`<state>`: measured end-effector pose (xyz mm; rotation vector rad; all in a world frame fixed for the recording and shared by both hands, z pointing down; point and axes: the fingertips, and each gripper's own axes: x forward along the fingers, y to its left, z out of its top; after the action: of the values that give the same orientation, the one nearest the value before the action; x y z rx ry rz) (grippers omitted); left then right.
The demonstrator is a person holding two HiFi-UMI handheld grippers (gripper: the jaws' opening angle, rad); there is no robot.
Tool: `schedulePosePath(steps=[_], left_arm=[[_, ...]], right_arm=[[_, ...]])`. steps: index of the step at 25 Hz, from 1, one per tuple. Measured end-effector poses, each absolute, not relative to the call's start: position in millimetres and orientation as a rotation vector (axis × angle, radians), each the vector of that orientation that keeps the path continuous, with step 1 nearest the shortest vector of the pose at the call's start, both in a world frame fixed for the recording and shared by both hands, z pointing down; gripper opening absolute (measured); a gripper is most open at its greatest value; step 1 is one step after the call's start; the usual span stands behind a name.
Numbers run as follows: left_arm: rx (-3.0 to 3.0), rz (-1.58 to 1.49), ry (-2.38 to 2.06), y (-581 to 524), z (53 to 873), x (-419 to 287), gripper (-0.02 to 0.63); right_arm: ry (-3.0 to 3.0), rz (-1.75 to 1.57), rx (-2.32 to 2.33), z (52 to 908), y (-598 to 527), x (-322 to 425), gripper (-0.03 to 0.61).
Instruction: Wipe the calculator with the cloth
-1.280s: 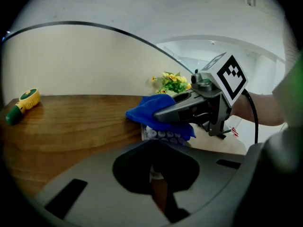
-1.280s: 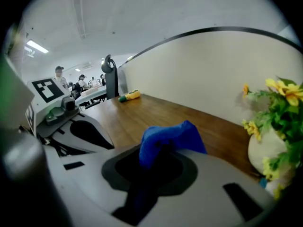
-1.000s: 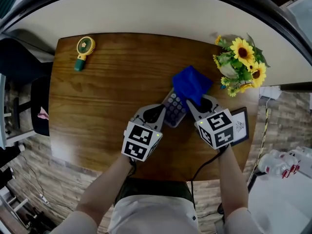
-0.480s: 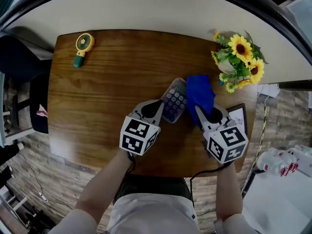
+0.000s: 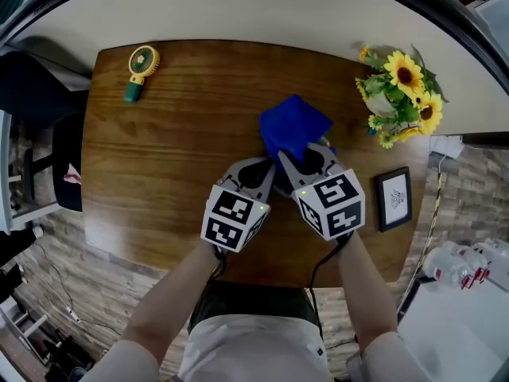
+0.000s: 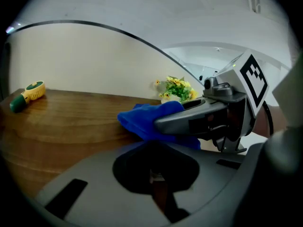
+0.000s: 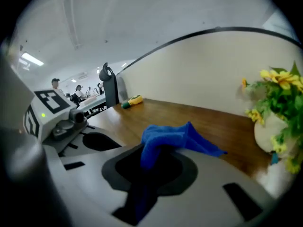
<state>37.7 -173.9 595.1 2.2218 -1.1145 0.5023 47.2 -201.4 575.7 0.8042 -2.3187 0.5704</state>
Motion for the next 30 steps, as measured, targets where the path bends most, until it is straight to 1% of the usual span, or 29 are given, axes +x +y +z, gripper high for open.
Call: schedulePosePath(steps=[3,12,17,19,22,26,30], left_arm=[[2.216,0.480,-1.115,-174.4,595.7,36.6,0.002],[2.212,0.476,-1.121,-175.2,595.4,36.5,0.002],[2.190,0.466,-1.131,-174.9,596.2,33.9,0.002],[2.191,0.473,-1.120,-174.2,596.5,35.9,0.002],[2.180,0.447,-1.083,-169.2,595.2,34.5,0.002],[2.157,0.419,-1.050,-156.5,589.2,28.1,0.002],[2.175,0.462,-1.061,-147.1,591.3,27.4,0.002]], right_arm=[[-2.288,0.550,0.761,581.1,-194.1,51.8,0.067],[-2.233,0.789,0.804,586.2,-175.6,98.9,0.063],[-2.031,0.736,0.786,607.4,-152.1,145.0,0.061],[-2.031,0.759,0.809,603.6,-147.7,154.5,0.061],[-2.118,0.773,0.862,576.6,-153.9,143.7,0.063],[-2.283,0.770,0.889,537.7,-171.4,100.8,0.066],[-2.348,0.789,0.826,541.5,-167.6,47.7,0.067]])
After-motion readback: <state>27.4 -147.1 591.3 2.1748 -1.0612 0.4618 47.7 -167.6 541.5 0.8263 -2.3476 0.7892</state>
